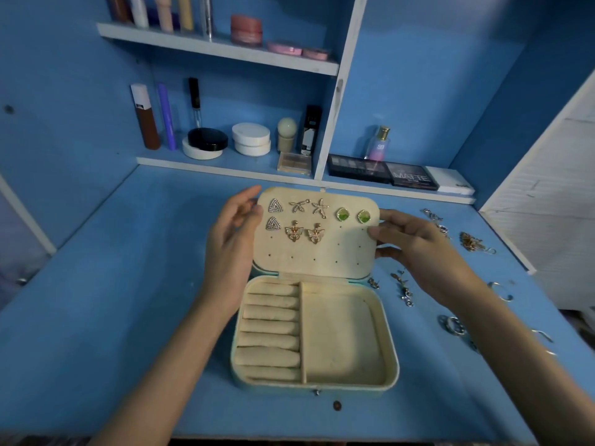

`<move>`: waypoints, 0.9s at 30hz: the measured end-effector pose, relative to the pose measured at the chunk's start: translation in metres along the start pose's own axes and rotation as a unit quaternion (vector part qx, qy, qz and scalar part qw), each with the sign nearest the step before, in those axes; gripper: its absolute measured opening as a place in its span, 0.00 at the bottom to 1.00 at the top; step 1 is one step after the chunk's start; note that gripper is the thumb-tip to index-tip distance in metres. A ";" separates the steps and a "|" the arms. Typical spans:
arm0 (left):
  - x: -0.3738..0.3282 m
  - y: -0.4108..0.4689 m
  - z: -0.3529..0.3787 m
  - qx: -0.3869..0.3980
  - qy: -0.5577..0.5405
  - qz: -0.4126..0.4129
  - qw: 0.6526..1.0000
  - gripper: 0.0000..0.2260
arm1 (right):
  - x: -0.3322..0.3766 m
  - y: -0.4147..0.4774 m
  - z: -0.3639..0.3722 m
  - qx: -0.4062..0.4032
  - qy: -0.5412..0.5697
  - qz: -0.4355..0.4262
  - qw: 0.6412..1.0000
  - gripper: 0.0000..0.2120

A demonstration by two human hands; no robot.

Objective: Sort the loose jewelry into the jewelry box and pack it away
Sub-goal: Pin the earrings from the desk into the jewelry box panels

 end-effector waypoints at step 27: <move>0.023 0.016 -0.003 0.008 -0.033 -0.005 0.999 0.17 | -0.016 -0.031 -0.056 0.041 -0.512 -0.095 0.853 0.08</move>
Point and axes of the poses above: each hand's wrist, its own y-axis towards the middle knuckle, its own z-axis out of the palm, x = y × z, the point moved 4 cm from there along y, towards the middle knuckle
